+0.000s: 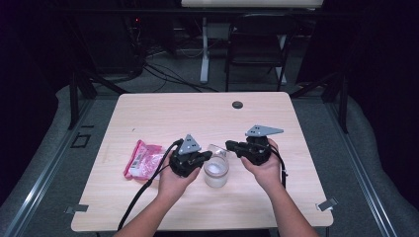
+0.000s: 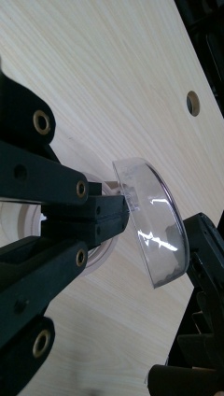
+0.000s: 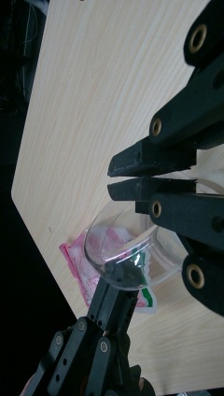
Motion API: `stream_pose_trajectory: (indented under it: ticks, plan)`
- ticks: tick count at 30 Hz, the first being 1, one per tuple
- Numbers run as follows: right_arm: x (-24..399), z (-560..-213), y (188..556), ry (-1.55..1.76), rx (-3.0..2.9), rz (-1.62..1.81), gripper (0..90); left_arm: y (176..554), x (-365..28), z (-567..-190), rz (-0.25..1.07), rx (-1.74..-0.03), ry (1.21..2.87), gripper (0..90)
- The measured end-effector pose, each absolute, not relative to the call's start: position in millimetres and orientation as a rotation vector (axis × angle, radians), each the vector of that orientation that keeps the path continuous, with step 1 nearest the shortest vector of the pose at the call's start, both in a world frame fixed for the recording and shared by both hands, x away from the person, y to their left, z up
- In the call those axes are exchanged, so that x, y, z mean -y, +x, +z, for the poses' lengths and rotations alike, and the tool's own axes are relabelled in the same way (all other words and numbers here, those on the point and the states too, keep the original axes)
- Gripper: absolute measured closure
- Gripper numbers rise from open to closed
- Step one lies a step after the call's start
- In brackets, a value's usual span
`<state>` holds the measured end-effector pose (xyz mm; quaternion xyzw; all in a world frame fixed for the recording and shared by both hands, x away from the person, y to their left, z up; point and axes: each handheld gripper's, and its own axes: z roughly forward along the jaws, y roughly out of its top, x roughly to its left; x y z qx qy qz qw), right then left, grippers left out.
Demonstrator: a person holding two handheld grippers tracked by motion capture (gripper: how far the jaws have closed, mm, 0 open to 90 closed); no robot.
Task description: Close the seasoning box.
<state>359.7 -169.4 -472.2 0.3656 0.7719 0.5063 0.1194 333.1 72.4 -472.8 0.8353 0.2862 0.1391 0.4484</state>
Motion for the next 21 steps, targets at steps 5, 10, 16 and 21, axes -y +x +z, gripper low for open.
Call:
stream_pose_trajectory:
  ticks: [5, 10, 16, 21]
  plan:
    - [167, -473, 359, 1.044, -2.28, 1.473, 85.3, 330, -76, -476, 0.337, -0.71, 2.069, 89.6]
    - [164, -474, 358, 1.032, -2.291, 1.469, 85.2, 327, -78, -481, 0.325, -0.718, 2.073, 89.7]
    - [160, -476, 356, 1.02, -2.304, 1.463, 85.3, 324, -80, -487, 0.314, -0.725, 2.063, 89.7]
    - [157, -478, 354, 1.006, -2.317, 1.457, 85.3, 321, -82, -493, 0.307, -0.729, 2.069, 89.5]
